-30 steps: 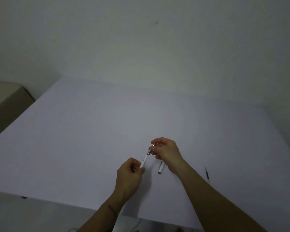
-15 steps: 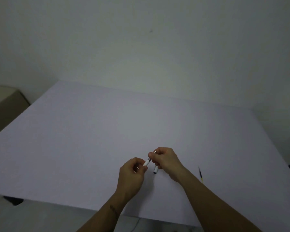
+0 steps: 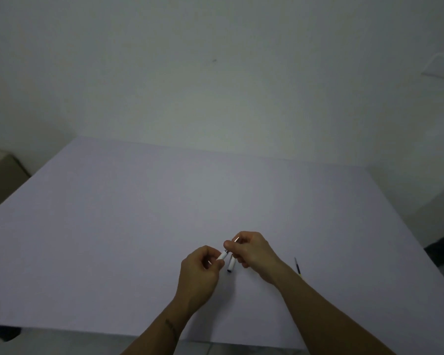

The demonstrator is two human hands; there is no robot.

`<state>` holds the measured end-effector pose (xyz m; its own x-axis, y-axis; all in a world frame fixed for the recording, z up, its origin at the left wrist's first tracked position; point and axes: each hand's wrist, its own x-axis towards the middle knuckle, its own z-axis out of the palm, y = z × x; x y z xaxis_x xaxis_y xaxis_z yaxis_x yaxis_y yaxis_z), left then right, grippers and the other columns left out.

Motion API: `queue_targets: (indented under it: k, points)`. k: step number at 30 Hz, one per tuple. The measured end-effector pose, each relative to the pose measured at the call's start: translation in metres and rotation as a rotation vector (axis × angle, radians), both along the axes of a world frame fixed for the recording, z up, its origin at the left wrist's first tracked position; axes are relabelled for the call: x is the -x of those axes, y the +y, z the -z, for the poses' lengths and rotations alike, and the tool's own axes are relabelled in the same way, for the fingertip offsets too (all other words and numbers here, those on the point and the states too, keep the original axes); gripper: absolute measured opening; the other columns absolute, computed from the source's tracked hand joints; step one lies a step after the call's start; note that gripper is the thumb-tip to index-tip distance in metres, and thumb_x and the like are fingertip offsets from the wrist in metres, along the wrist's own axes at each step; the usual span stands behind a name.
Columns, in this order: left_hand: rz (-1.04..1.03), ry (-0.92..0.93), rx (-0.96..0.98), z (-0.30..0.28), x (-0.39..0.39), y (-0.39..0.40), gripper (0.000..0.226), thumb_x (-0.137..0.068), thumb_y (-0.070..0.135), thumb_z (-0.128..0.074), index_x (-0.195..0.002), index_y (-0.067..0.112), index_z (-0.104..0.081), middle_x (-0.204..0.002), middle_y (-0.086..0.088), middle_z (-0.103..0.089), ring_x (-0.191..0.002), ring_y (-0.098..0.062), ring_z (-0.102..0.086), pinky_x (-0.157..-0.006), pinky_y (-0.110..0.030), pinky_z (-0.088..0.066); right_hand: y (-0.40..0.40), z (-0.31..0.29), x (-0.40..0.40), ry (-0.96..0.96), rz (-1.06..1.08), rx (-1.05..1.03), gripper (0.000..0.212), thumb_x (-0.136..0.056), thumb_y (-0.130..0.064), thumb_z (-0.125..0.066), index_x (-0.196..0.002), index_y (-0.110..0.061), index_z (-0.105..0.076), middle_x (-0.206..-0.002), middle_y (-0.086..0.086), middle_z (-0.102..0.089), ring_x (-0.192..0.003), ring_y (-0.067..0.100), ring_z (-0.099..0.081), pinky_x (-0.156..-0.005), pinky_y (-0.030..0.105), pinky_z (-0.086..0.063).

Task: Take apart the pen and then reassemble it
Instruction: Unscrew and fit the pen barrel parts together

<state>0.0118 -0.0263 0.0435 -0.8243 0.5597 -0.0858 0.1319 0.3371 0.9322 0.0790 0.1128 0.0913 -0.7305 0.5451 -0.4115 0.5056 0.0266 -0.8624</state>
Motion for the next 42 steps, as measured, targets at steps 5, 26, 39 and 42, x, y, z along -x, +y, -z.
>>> queue_targets:
  k: [5,26,39,42]
  points:
    - [0.03,0.035,0.001,-0.006,0.001,0.008,0.013,-0.084,0.015,-0.071,-0.078,0.025,-0.066,-0.07,0.008,-0.064,-0.063,-0.01,-0.06,-0.054,-0.011,-0.045,0.002,-0.002,-0.006,0.083,0.048,0.089,0.01,-0.08,-0.01,-0.073,-0.072,-0.015,-0.073,-0.06,-0.001,-0.066,-0.056,0.013,-0.057,-0.054,0.023,-0.047]
    - [0.096,0.022,-0.018,-0.004,0.002,0.025,0.019,-0.077,0.016,-0.076,-0.069,0.028,-0.064,-0.062,0.01,-0.064,-0.059,0.003,-0.058,-0.048,-0.005,-0.045,0.012,-0.004,-0.021,0.112,0.16,0.163,0.01,-0.087,-0.011,-0.065,-0.085,-0.012,-0.075,-0.065,0.006,-0.065,-0.056,0.015,-0.054,-0.05,0.024,-0.043]
    - [0.131,0.005,-0.018,-0.007,0.005,0.027,0.015,-0.076,0.021,-0.077,-0.067,0.025,-0.065,-0.066,0.016,-0.066,-0.052,0.001,-0.056,-0.045,-0.01,-0.043,0.022,0.002,-0.025,0.112,0.186,0.229,0.011,-0.084,-0.002,-0.064,-0.081,-0.006,-0.074,-0.063,0.007,-0.064,-0.053,0.014,-0.054,-0.05,0.025,-0.043]
    - [0.117,0.012,-0.005,-0.005,0.006,0.027,0.014,-0.074,0.02,-0.077,-0.067,0.024,-0.065,-0.065,0.009,-0.065,-0.051,0.0,-0.054,-0.046,-0.012,-0.044,0.02,0.002,-0.02,0.06,0.165,0.156,0.013,-0.084,-0.012,-0.067,-0.071,-0.01,-0.068,-0.06,0.007,-0.06,-0.049,0.014,-0.05,-0.046,0.024,-0.041]
